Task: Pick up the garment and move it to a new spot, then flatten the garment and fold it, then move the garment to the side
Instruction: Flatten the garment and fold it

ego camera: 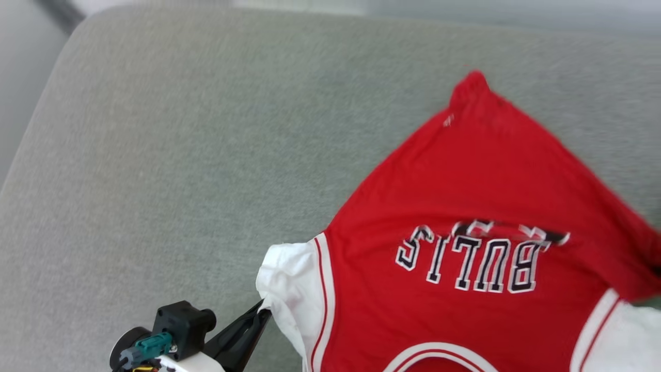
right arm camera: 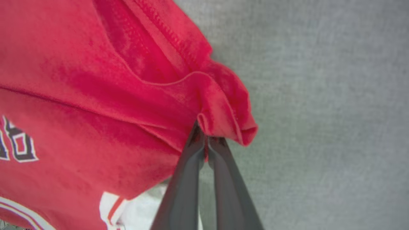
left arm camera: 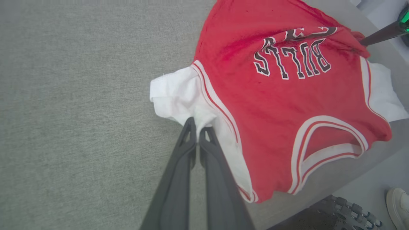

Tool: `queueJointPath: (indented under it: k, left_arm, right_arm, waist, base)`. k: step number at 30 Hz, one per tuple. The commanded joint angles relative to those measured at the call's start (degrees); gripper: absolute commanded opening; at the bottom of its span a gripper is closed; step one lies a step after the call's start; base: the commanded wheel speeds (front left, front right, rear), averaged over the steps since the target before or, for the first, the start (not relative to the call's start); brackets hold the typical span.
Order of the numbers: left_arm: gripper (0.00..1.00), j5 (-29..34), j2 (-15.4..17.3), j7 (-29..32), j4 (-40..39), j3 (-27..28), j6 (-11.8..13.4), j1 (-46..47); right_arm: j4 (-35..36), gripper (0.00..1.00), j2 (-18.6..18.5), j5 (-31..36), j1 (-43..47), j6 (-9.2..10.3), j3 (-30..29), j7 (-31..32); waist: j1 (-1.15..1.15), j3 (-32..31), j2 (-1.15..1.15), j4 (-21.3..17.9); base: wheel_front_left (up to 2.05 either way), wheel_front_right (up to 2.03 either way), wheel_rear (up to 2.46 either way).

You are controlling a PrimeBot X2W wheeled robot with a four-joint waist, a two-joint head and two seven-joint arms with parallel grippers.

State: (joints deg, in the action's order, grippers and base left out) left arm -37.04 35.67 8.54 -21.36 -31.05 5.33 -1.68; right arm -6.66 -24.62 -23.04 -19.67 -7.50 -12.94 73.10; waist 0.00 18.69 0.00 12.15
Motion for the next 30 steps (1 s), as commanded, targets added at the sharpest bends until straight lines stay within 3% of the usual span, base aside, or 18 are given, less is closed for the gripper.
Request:
queueJointPath:
  k: [1, 14, 20, 25, 26, 27, 30]
  left_arm:
    - [0.0, -0.2, -0.2, -0.6, 0.4, 0.2, 0.2, -0.5]
    - [0.0, -1.3, -2.1, -3.4, 3.5, 0.7, 1.7, -2.4]
    - [0.0, -1.5, -2.6, -4.0, 4.3, 0.5, 1.4, -2.2]
    - [0.0, -1.5, -2.5, -4.1, 4.4, 0.5, 1.2, -1.5]
    - [0.0, -1.4, -2.5, -4.1, 4.4, 0.5, 1.2, -1.4]
    - [0.0, -1.4, -2.5, -4.2, 4.4, 0.4, 1.1, -1.4]
    - [0.0, -1.4, -2.6, -4.2, 4.5, 0.2, 1.1, -1.4]
  right_arm:
    - [0.7, 0.0, 0.2, -0.9, 3.3, 0.02, 0.0, -0.3]
    - [8.2, 0.0, 3.5, -5.6, 22.4, 0.02, -2.8, -2.7]
    - [8.2, 0.0, 5.2, -5.5, 25.6, 0.02, -2.5, -3.7]
    - [8.1, 0.0, 4.3, -6.0, 24.7, 0.02, -2.3, -4.7]
    - [8.5, 0.65, 3.8, -6.1, 24.1, 0.02, -2.1, -5.3]
    - [8.6, 1.0, 3.5, -6.2, 23.8, 0.02, -1.9, -5.5]
    - [9.5, 1.0, 2.5, -7.1, 23.0, 0.02, -1.1, -5.1]
  waist:
    - [0.0, -3.7, 0.0, -3.3]
    - [0.0, -8.9, 0.0, -7.4]
    - [0.0, -9.0, 0.0, -8.2]
    - [0.0, -8.9, 0.0, -8.2]
    - [0.0, -8.9, 0.0, -8.2]
    - [0.0, -9.0, 0.0, -8.1]
    - [0.0, -9.0, 0.0, -7.9]
  base:
    - [0.0, 0.0, 0.0]
    - [0.0, 0.0, 0.0]
    - [0.0, 0.0, 0.0]
    - [0.0, 0.0, 0.0]
    - [0.0, 0.0, 0.0]
    - [0.0, 0.0, 0.0]
    - [0.0, 0.0, 0.0]
